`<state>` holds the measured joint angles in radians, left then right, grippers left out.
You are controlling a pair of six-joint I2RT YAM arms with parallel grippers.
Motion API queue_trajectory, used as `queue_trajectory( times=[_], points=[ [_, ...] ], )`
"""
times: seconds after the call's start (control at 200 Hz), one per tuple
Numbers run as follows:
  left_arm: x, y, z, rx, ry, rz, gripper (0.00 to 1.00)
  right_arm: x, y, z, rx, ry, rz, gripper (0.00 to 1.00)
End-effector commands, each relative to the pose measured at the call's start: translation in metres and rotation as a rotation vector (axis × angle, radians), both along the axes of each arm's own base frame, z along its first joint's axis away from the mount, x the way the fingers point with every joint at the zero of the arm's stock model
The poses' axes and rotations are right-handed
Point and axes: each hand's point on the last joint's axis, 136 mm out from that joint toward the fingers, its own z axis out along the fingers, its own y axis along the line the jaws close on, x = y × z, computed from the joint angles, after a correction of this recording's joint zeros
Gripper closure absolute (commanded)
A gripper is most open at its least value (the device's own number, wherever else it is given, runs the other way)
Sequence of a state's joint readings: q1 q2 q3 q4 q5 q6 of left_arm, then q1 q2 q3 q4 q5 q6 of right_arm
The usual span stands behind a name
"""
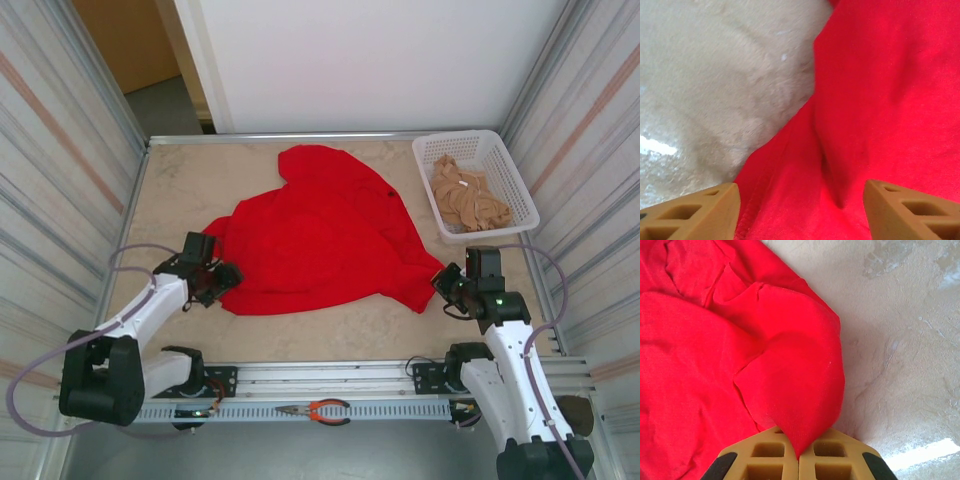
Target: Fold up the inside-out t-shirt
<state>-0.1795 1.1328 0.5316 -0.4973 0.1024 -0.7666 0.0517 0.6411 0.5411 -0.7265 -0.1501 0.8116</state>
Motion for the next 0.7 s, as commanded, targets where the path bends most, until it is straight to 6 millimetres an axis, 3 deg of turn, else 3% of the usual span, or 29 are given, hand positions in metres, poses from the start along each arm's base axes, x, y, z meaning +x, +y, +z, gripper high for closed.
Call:
queue_trajectory(
  times=[0.0, 0.07, 0.17, 0.276, 0.316, 0.396, 0.446, 0.541, 0.646, 0.691],
  points=[
    [-0.008, 0.005, -0.004, 0.006, -0.013, 0.047, 0.39, 0.007, -0.002, 0.012, 0.000, -0.039, -0.013, 1.00],
    [-0.016, 0.008, -0.009, 0.007, -0.001, 0.065, 0.45, 0.009, -0.001, 0.013, 0.007, -0.042, -0.011, 1.00],
    [-0.026, 0.010, -0.018, 0.003, 0.023, 0.086, 0.46, 0.012, 0.002, 0.014, 0.026, -0.045, -0.008, 1.00],
    [-0.024, 0.006, -0.026, -0.023, 0.018, 0.091, 0.46, 0.016, 0.005, 0.017, 0.045, -0.056, -0.005, 1.00],
    [-0.021, 0.004, -0.027, -0.031, 0.012, 0.084, 0.58, 0.018, 0.006, 0.019, 0.052, -0.065, -0.003, 1.00],
    [-0.003, 0.002, -0.020, -0.021, -0.021, 0.060, 1.00, 0.026, 0.009, 0.031, 0.066, -0.091, 0.006, 1.00],
    [0.013, 0.002, -0.008, -0.007, -0.055, 0.027, 1.00, 0.035, 0.011, 0.043, 0.075, -0.121, 0.014, 1.00],
    [0.061, 0.003, 0.051, 0.009, -0.173, -0.033, 1.00, 0.062, 0.018, 0.082, 0.091, -0.200, 0.049, 1.00],
    [0.115, 0.006, 0.159, 0.026, -0.385, -0.067, 1.00, 0.102, 0.027, 0.148, 0.096, -0.318, 0.115, 1.00],
    [0.132, 0.007, 0.207, 0.007, -0.469, -0.069, 1.00, 0.119, 0.030, 0.188, 0.100, -0.389, 0.139, 1.00]
  ],
)
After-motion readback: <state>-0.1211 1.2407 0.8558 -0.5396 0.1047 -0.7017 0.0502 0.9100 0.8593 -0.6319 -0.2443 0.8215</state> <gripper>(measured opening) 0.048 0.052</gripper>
